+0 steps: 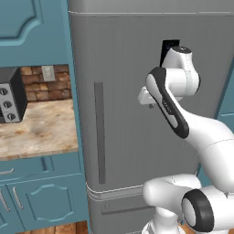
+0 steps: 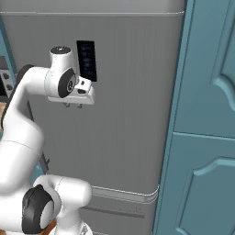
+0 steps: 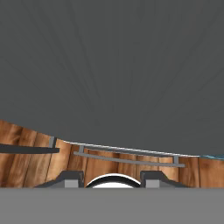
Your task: Retrieve the sausage and cheese from the fridge and place them on the cutting board on the counter.
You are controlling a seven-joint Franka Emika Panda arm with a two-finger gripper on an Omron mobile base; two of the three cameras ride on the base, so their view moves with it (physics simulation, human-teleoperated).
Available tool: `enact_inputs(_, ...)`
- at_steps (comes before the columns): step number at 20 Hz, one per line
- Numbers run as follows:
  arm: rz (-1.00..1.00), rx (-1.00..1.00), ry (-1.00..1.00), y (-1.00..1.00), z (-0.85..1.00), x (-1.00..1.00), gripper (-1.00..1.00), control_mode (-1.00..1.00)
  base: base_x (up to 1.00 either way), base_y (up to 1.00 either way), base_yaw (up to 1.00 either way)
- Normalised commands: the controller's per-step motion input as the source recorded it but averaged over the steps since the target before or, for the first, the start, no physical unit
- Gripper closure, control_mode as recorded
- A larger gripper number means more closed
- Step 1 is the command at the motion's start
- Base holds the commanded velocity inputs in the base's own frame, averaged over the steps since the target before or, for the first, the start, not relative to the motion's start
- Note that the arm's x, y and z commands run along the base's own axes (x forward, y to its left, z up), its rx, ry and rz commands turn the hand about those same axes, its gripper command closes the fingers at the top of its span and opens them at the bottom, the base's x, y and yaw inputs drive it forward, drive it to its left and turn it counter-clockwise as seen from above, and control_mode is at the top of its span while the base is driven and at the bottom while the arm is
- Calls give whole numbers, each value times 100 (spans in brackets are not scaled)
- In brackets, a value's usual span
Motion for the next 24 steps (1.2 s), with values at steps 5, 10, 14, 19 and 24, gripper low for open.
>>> enact_inputs(5, 0, 0, 0, 0, 0, 0, -100, 100, 0, 0, 0)
enact_inputs(10, 0, 0, 0, 0, 0, 0, -100, 100, 0, 0, 0)
enact_inputs(14, 0, 0, 0, 0, 0, 0, -100, 100, 0, 0, 0)
enact_inputs(19, 0, 0, 0, 0, 0, 0, -100, 100, -23, 1, 0)
enact_inputs(24, 0, 0, 0, 0, 0, 0, -100, 100, -56, 10, -1)
